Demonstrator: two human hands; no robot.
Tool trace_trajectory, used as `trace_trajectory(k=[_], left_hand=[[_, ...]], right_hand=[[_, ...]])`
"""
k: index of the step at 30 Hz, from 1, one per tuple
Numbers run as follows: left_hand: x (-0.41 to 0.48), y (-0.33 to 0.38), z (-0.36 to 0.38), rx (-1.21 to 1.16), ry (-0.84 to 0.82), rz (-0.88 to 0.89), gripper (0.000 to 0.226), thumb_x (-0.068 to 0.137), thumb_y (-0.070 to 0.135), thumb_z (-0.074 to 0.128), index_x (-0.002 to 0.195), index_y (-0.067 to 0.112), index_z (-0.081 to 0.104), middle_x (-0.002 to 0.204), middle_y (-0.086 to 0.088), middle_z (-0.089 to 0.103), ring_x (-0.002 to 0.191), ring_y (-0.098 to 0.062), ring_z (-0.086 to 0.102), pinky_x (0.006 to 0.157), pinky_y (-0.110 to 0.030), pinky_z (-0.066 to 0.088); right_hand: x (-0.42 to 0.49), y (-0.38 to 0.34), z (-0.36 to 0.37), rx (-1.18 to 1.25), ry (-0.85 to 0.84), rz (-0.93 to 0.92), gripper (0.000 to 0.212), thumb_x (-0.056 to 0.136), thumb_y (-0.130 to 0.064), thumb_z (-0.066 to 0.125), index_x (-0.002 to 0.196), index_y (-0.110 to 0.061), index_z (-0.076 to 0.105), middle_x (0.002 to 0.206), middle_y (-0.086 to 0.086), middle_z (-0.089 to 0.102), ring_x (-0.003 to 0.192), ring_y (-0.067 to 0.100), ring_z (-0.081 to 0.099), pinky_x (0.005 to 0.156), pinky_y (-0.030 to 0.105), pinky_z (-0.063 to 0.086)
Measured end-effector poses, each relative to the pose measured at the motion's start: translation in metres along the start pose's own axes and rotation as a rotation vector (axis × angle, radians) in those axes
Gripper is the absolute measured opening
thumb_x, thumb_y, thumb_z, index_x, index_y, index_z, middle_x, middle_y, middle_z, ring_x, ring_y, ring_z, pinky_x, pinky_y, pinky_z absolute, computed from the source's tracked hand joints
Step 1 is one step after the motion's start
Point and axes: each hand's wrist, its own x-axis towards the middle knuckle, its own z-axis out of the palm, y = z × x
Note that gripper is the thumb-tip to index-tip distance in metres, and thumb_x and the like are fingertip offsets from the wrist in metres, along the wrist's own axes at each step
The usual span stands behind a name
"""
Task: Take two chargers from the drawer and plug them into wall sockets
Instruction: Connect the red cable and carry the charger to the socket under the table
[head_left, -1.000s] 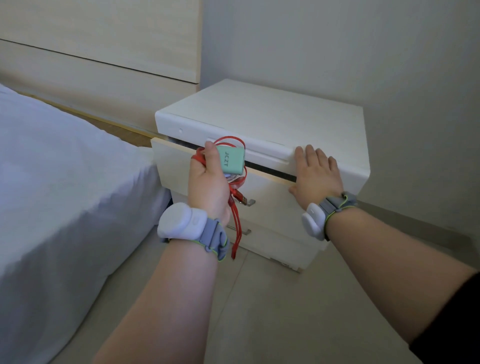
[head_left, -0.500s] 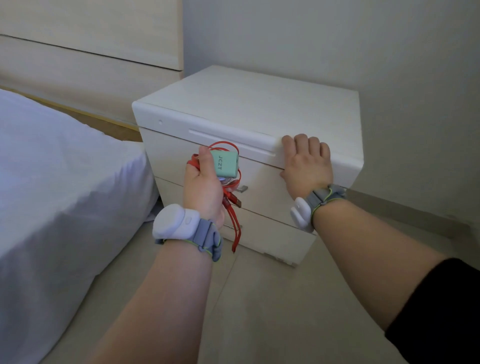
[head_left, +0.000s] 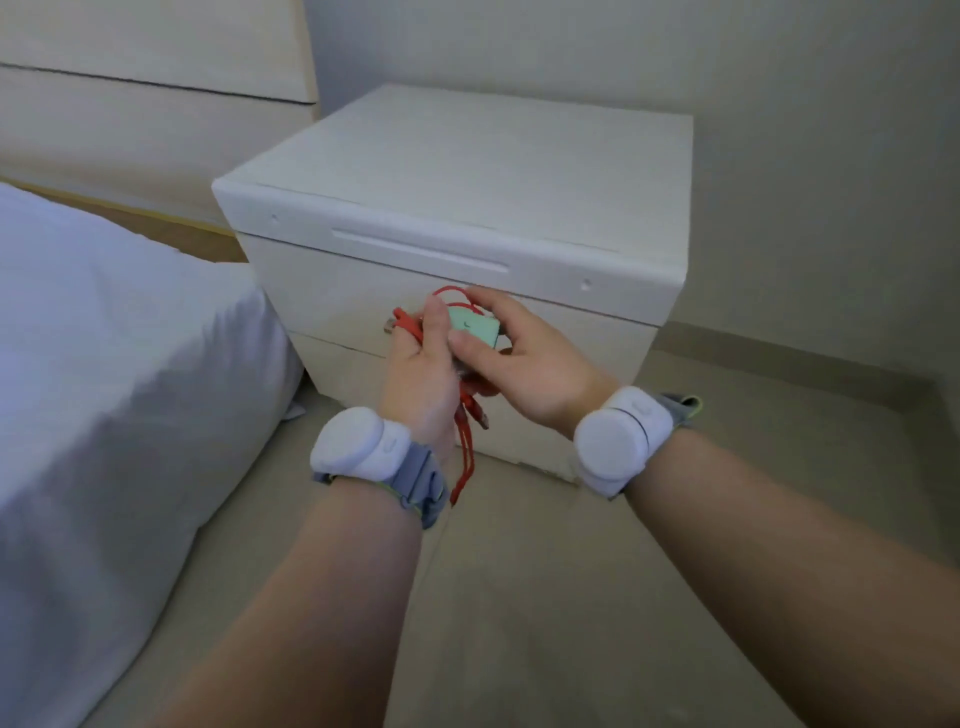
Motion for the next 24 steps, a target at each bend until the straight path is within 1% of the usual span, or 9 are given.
trace_trajectory(k=[2, 5, 6, 8, 10, 12, 15, 20, 24], left_hand=[[-0.008, -0.002, -0.001, 0.008, 0.056, -0.119, 0.041, 0.086, 0.051, 0.042, 0.107, 0.021, 0.059, 0.095, -0.002, 0.071, 0.074, -0.019, 0.071, 0.064, -0.037, 0.058], [-0.023, 0.001, -0.002, 0.011, 0.155, -0.266, 0.039, 0.092, 0.046, 0.038, 0.103, 0.018, 0.062, 0.103, -0.015, 0.069, 0.086, -0.037, 0.067, 0.074, -0.053, 0.056], [-0.034, 0.004, -0.004, -0.03, 0.167, -0.324, 0.042, 0.095, 0.042, 0.036, 0.107, 0.011, 0.062, 0.102, -0.019, 0.068, 0.086, -0.04, 0.066, 0.069, -0.052, 0.057], [-0.054, 0.007, -0.012, -0.103, 0.085, -0.403, 0.047, 0.097, 0.037, 0.032, 0.119, 0.003, 0.055, 0.105, -0.021, 0.067, 0.082, -0.037, 0.066, 0.055, -0.039, 0.058], [-0.077, 0.023, -0.02, -0.115, 0.022, -0.506, 0.043, 0.098, 0.035, 0.032, 0.121, 0.007, 0.055, 0.106, -0.015, 0.068, 0.086, -0.029, 0.068, 0.056, -0.034, 0.059], [-0.096, 0.04, -0.027, -0.104, 0.011, -0.578, 0.035, 0.098, 0.031, 0.034, 0.113, 0.012, 0.058, 0.096, -0.007, 0.07, 0.079, -0.019, 0.07, 0.057, -0.031, 0.058], [-0.114, 0.092, -0.029, -0.024, -0.031, -0.632, 0.03, 0.097, 0.03, 0.037, 0.107, 0.014, 0.061, 0.089, -0.003, 0.07, 0.076, -0.016, 0.067, 0.063, -0.031, 0.056], [-0.118, 0.214, -0.03, 0.085, -0.051, -0.66, 0.034, 0.097, 0.029, 0.039, 0.115, 0.007, 0.058, 0.097, -0.009, 0.065, 0.083, -0.019, 0.058, 0.064, -0.03, 0.052], [-0.124, 0.273, -0.031, 0.098, -0.069, -0.67, 0.031, 0.095, 0.025, 0.047, 0.113, 0.004, 0.059, 0.1, -0.015, 0.065, 0.088, -0.024, 0.057, 0.062, -0.028, 0.052]], right_hand=[[-0.003, 0.002, -0.001, 0.026, -0.032, 0.056, 0.053, 0.087, -0.033, 0.059, 0.135, -0.022, 0.041, 0.115, 0.004, 0.061, 0.085, 0.027, 0.069, 0.078, 0.042, 0.057], [-0.012, -0.003, -0.004, 0.06, -0.112, 0.148, 0.043, 0.089, -0.026, 0.057, 0.131, -0.018, 0.047, 0.112, 0.008, 0.062, 0.087, 0.032, 0.068, 0.077, 0.046, 0.058], [-0.018, -0.007, -0.006, 0.091, -0.156, 0.209, 0.04, 0.09, -0.025, 0.056, 0.128, -0.019, 0.048, 0.106, 0.007, 0.063, 0.082, 0.031, 0.069, 0.074, 0.044, 0.059], [-0.032, -0.012, -0.009, 0.158, -0.192, 0.288, 0.033, 0.09, -0.024, 0.056, 0.123, -0.022, 0.049, 0.098, 0.004, 0.064, 0.076, 0.026, 0.07, 0.068, 0.036, 0.06], [-0.045, -0.024, -0.014, 0.204, -0.242, 0.4, 0.029, 0.09, -0.022, 0.057, 0.118, -0.022, 0.051, 0.094, 0.001, 0.064, 0.076, 0.018, 0.067, 0.064, 0.027, 0.058], [-0.059, -0.039, -0.017, 0.24, -0.262, 0.498, 0.032, 0.089, -0.02, 0.058, 0.12, -0.018, 0.052, 0.092, 0.0, 0.063, 0.077, 0.015, 0.065, 0.06, 0.022, 0.056], [-0.072, -0.082, -0.021, 0.325, -0.234, 0.594, 0.029, 0.088, -0.018, 0.058, 0.116, -0.022, 0.054, 0.099, 0.003, 0.062, 0.08, 0.016, 0.063, 0.061, 0.023, 0.053], [-0.064, -0.191, -0.038, 0.433, -0.197, 0.667, 0.019, 0.087, -0.013, 0.058, 0.094, -0.031, 0.06, 0.104, 0.006, 0.06, 0.086, 0.02, 0.061, 0.059, 0.023, 0.053], [-0.067, -0.247, -0.049, 0.512, -0.179, 0.71, 0.021, 0.087, -0.01, 0.057, 0.097, -0.028, 0.061, 0.103, 0.008, 0.06, 0.079, 0.021, 0.062, 0.051, 0.02, 0.052]])
